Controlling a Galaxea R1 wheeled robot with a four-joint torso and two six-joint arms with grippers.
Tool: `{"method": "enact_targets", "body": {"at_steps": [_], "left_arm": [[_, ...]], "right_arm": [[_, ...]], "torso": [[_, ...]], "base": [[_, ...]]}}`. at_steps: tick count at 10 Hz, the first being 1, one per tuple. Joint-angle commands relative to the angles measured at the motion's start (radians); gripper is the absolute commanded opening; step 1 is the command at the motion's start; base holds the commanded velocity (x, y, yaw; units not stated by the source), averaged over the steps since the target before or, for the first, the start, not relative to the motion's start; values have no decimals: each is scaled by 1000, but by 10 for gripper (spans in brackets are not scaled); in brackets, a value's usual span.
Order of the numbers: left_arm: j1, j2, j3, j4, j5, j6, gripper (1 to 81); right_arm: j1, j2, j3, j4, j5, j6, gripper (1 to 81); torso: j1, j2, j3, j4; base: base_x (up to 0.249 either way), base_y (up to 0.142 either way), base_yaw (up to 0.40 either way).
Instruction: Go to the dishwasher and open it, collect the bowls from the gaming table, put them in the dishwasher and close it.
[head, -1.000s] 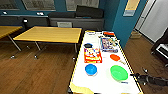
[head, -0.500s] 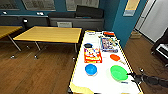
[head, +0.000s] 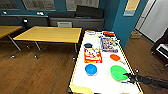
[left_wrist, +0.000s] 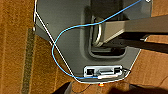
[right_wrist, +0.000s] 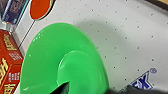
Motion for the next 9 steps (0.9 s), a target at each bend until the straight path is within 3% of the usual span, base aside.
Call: {"method": "enact_targets", "body": {"at_steps": [1, 5, 6, 7, 9], "left_arm": [[-5, -7, 4, -8, 73, -3, 811], [-5, -8, 4, -8, 73, -3, 811], [-5, -10, 4, -8, 73, -3, 811], [-5, -10, 4, -8, 73, -3, 811], [-5, -7, 4, -7, 73, -3, 811]], "right_arm": [[121, 2, -40, 27, -20, 5, 811], [107, 59, -97, 35, -11, 15, 811], [103, 47, -80, 35, -11, 14, 10], [111, -3, -27, 36, -11, 16, 10], [155, -215, 185, 15, -29, 14, 10]], "torso": [[0, 0, 0, 0], [0, 0, 0, 0], [0, 0, 0, 0], [0, 0, 0, 0], [0, 0, 0, 0]], "base": [[0, 0, 0], [0, 0, 0], [0, 0, 0], [0, 0, 0], [0, 0, 0]]}}
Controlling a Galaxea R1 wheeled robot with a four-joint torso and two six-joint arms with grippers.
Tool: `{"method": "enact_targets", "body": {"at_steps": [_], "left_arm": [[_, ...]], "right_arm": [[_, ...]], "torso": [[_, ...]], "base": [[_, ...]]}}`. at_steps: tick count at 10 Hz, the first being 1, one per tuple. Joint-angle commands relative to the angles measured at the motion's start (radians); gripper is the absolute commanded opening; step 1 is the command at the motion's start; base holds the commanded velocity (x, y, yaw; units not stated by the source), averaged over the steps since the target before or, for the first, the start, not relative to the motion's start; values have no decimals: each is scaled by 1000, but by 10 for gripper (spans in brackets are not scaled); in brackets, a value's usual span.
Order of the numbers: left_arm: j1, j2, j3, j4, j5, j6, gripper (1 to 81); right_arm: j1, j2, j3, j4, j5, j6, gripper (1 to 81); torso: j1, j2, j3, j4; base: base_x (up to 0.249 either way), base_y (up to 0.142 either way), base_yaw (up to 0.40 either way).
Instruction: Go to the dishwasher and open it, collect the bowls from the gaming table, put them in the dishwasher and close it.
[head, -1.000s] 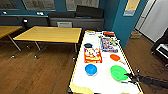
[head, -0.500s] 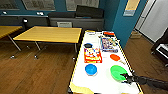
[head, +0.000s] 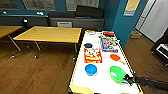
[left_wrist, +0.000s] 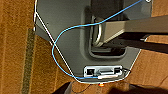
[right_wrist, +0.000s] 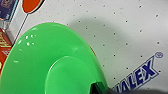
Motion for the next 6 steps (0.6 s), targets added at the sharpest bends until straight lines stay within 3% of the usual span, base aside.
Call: {"method": "enact_targets", "body": {"at_steps": [1, 2, 3, 4, 6], "left_arm": [[-5, -5, 4, -3, 72, -3, 811], [-5, 0, 4, 3, 72, -3, 811], [-11, 6, 4, 7, 72, -3, 811], [-13, 9, 4, 7, 72, -3, 811], [-14, 11, 6, 9, 74, -3, 811]], "right_arm": [[201, -384, 343, -28, -89, -6, 10], [239, -484, 476, -94, -181, -40, 10], [263, -580, 640, -134, -313, -119, 10], [261, -658, 761, -134, -380, -169, 10], [199, -799, 916, -107, -419, -181, 10]], "torso": [[0, 0, 0, 0], [0, 0, 0, 0], [0, 0, 0, 0], [0, 0, 0, 0], [0, 0, 0, 0]], "base": [[0, 0, 0], [0, 0, 0], [0, 0, 0], [0, 0, 0], [0, 0, 0]]}}
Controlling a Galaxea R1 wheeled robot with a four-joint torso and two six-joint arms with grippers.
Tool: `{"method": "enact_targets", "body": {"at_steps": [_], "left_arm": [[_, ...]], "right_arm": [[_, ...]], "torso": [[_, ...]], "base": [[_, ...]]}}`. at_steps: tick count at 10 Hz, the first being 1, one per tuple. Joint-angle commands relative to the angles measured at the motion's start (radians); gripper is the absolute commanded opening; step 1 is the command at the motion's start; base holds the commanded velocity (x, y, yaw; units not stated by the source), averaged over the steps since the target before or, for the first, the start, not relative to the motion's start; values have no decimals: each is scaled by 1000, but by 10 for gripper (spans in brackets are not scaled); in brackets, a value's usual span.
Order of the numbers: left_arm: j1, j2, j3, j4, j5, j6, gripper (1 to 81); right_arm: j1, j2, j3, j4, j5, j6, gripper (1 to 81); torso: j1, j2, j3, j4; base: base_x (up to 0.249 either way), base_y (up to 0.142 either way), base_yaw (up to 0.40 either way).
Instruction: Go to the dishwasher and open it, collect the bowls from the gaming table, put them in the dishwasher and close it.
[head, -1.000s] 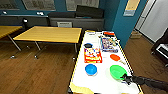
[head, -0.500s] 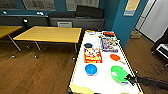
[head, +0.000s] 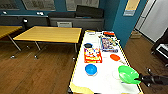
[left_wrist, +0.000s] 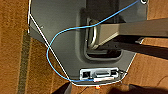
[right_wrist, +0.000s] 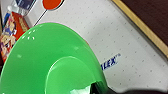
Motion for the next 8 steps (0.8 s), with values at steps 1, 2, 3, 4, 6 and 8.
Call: {"method": "enact_targets", "body": {"at_steps": [1, 2, 3, 4, 6, 8], "left_arm": [[-4, -14, 14, 7, 72, -3, 811], [-5, -31, 39, 5, 72, -3, 811], [-5, -70, 110, 4, 72, -3, 811], [-9, -109, 178, -2, 70, -3, 811], [-16, -166, 270, -5, 70, -3, 811], [-24, -206, 324, -7, 69, -5, 811]], "right_arm": [[54, -460, 451, -15, -243, -164, 10], [8, -530, 505, 39, -234, -232, 10], [-43, -598, 529, 121, -214, -329, 10], [-116, -639, 540, 218, -173, -449, 10], [-311, -676, 546, 395, -40, -668, 10], [-591, -666, 607, 400, 165, -774, 10]], "torso": [[0, 0, 0, 0], [0, 0, 0, 0], [0, 0, 0, 0], [0, 0, 0, 0], [0, 0, 0, 0], [0, 0, 0, 0]], "base": [[0, 0, 0], [0, 0, 0], [0, 0, 0], [0, 0, 0], [0, 0, 0], [0, 0, 0]]}}
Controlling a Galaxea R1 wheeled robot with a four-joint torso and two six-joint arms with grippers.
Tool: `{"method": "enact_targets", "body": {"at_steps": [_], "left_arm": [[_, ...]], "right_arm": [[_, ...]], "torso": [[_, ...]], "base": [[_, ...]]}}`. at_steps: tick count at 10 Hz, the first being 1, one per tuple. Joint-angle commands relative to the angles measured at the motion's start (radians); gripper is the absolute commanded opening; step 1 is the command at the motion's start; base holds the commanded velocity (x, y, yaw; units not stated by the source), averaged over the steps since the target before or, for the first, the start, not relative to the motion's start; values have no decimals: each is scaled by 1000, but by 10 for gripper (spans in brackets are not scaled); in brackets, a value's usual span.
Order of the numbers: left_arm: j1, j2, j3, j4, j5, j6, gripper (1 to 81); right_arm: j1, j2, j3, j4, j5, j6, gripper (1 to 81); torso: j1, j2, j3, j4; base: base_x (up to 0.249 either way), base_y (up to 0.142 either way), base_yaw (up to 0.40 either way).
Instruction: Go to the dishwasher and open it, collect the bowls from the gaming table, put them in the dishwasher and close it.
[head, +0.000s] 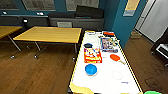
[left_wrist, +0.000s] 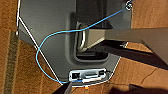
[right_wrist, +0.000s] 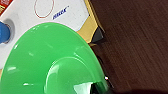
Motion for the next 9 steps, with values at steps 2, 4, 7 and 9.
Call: {"method": "enact_targets", "body": {"at_steps": [2, 4, 7, 9], "left_arm": [[-32, -115, 150, -8, 67, -5, 811], [-48, -175, 224, -6, 67, -5, 811], [-77, -319, 370, -6, 60, -5, 811], [-106, -438, 519, -6, 56, -5, 811]], "right_arm": [[-648, 10, 138, 234, 510, -428, 10], [-797, 148, 63, 97, 648, -438, 10], [-942, 297, -31, 39, 797, -439, 10], [-1008, 372, -84, 16, 906, -439, 10]], "torso": [[0, 0, 0, 0], [0, 0, 0, 0], [0, 0, 0, 0], [0, 0, 0, 0]], "base": [[0, 0, 0], [0, 0, 0], [0, 0, 0], [0, 0, 0]]}}
